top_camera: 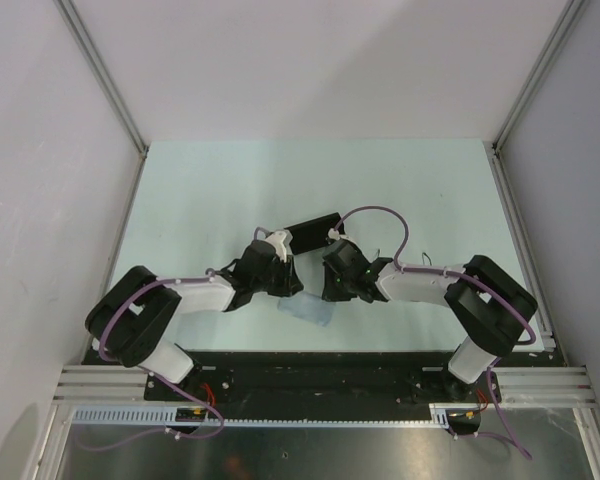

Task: Organize the sunglasses
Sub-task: Smooth out the folded cleaning cloth at the center of the board.

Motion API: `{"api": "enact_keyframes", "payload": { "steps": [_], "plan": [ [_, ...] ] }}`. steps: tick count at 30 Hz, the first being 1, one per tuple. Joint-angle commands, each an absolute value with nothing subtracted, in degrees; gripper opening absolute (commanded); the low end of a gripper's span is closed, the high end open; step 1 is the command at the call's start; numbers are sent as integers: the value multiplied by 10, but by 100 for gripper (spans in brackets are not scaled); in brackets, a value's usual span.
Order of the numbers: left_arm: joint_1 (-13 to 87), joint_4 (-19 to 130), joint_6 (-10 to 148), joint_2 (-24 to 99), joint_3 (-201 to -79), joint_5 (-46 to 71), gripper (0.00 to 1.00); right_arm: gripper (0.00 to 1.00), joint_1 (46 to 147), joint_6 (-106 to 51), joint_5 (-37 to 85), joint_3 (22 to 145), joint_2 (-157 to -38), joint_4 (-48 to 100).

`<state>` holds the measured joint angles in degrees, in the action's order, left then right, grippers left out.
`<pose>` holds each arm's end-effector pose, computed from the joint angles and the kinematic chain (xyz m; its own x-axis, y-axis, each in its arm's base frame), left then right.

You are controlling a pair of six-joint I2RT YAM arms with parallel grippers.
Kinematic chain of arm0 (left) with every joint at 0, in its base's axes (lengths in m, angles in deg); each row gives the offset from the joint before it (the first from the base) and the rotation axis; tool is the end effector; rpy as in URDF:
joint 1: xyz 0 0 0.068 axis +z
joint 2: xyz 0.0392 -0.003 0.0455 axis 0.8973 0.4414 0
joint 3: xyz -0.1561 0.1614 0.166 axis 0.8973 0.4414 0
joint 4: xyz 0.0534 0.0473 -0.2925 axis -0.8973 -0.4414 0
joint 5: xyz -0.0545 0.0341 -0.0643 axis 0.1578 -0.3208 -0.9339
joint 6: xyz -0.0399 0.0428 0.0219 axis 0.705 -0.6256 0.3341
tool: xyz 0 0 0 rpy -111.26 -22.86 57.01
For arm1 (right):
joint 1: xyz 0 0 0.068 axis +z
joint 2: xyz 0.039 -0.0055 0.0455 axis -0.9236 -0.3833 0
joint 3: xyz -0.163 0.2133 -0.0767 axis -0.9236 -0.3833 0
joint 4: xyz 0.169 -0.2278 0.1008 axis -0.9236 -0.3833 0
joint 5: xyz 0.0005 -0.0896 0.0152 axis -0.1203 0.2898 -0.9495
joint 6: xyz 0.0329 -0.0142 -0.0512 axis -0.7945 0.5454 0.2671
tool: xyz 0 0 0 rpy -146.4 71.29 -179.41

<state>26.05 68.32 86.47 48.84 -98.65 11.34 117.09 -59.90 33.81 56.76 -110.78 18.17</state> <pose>0.2379 -0.1942 0.1013 -0.7910 0.0159 -0.6116 0.3695 0.8092 -0.4569 0.2311 0.2691 0.1213 -0.8800 -0.0549 -0.4718 -0.2435 0.9050 0.3488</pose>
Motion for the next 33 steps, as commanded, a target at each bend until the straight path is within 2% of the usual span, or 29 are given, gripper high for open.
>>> {"api": "enact_keyframes", "payload": {
  "steps": [1, 7, 12, 17, 23, 33],
  "plan": [
    [257, 681, 863, 501, -996, 143, 33, 16, 1168, -598, 357, 568, -1116, 183],
    [257, 679, 861, 487, -998, 151, 34, 17, 1165, -591, 361, 568, -1088, 188],
    [257, 666, 858, 429, -1013, 169, 41, 20, 1173, -585, 361, 575, -1055, 207],
    [257, 649, 856, 391, -1014, 158, 47, 28, 1189, -584, 363, 589, -1059, 205],
    [249, 651, 871, 406, -997, 127, 40, 32, 1198, -593, 340, 597, -1090, 211],
    [240, 654, 886, 454, -983, 146, 33, 24, 1204, -614, 347, 608, -1123, 175]
  ]
}}
